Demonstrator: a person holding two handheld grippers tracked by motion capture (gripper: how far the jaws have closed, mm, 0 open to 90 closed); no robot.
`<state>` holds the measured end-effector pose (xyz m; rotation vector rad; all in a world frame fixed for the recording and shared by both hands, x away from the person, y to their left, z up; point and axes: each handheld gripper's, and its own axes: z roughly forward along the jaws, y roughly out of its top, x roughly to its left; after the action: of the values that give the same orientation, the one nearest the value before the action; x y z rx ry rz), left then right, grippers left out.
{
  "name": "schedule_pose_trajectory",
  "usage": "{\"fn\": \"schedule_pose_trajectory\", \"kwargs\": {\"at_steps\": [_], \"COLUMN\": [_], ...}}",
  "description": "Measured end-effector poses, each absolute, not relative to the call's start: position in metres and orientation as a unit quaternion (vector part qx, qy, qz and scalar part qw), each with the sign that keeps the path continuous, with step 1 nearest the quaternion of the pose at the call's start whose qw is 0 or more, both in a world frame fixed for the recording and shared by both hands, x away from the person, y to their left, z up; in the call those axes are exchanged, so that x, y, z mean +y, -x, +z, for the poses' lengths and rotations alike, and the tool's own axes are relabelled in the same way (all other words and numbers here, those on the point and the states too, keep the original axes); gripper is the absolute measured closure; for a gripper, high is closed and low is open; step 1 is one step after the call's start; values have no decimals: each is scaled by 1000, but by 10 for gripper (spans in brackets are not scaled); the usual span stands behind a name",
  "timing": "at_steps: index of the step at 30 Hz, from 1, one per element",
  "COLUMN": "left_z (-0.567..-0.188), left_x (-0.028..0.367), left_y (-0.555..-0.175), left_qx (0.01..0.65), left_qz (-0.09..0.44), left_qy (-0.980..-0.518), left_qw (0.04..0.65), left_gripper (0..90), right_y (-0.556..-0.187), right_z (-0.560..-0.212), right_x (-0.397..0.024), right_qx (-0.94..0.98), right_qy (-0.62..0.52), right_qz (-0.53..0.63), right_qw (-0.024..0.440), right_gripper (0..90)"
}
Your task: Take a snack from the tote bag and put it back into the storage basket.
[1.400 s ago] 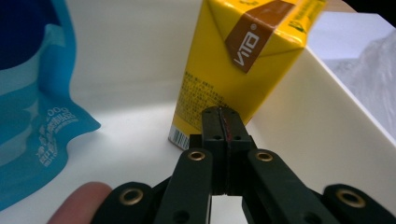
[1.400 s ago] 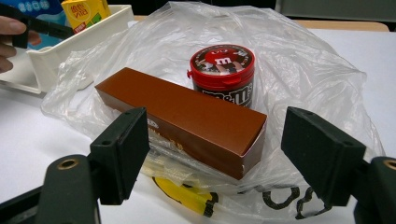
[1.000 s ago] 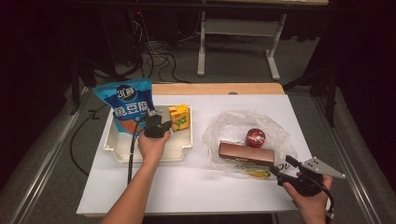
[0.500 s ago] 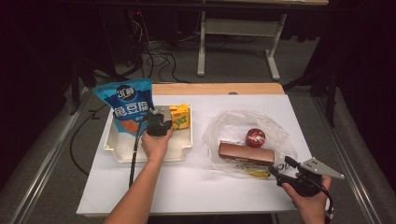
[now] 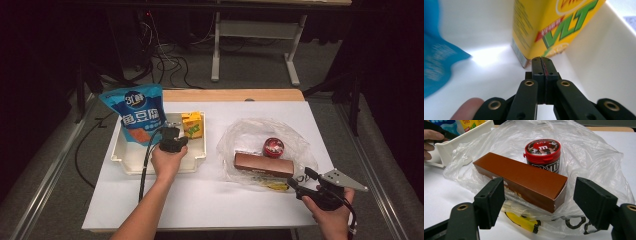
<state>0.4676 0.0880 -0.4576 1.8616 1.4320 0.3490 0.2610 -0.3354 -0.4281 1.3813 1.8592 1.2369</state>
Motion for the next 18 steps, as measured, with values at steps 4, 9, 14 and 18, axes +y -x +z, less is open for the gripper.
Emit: {"fn": "schedule_pose_trajectory", "kwargs": {"at_steps": [4, 9, 14, 18], "left_z": [-460, -461, -460, -453], "left_x": [87, 84, 77, 84], "left_y": [-474, -478, -474, -467], "left_qx": [571, 574, 558, 566], "left_qz": [131, 127, 128, 163], "left_qy": [-717, -713, -718, -703], "left_qw": [378, 382, 396, 398], "left_gripper": [900, 900, 900, 900], "right_y": [-261, -262, -262, -261], "right_z": [-428, -430, -430, -429], "right_x": [-336, -337, -338, -338], "right_qx": [684, 683, 684, 683], "right_qy": [-512, -513, -512, -513], "right_qz": [454, 452, 452, 453], "right_qw": [254, 254, 255, 255], "right_gripper": [260, 262, 262, 263]}}
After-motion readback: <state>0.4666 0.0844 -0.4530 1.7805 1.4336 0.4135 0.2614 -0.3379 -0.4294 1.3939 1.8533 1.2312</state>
